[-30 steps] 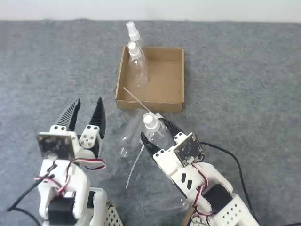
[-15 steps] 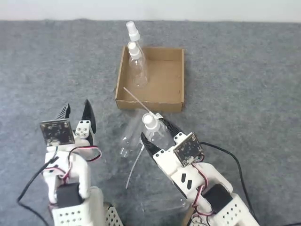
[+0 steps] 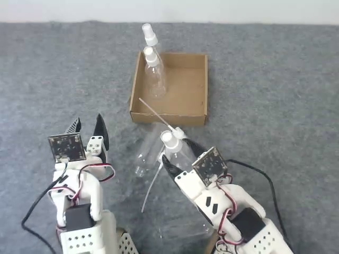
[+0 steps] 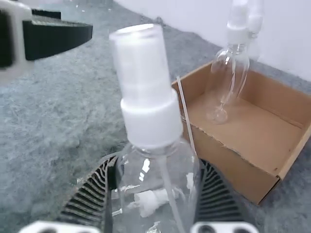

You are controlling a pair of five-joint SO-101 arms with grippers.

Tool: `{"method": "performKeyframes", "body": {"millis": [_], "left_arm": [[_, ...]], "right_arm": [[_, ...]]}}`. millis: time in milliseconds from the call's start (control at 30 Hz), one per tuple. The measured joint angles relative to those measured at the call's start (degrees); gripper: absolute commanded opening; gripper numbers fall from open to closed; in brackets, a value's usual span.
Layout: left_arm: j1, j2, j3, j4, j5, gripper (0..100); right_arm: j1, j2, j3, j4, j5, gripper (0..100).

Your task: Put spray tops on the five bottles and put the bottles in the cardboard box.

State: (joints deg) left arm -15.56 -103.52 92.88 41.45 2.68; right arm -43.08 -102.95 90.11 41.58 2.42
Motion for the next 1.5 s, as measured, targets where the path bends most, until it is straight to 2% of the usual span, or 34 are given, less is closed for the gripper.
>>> {"method": "performKeyframes", "body": {"millis": [700, 1133, 1500], "left_arm": [[0.0, 0.0, 1.3, 0.0, 0.0, 16], [-2.9, 0.0, 1.3, 0.0, 0.0, 16], [-2.9, 0.0, 1.3, -1.1, 0.0, 16]], "right_arm": [[0.2, 1.4, -19.6, 1.5, 4.8, 6.9], [0.1, 30.9, -30.2, -15.3, 4.8, 6.9], [5.5, 54.4, -36.4, -30.9, 4.8, 6.9]]}}
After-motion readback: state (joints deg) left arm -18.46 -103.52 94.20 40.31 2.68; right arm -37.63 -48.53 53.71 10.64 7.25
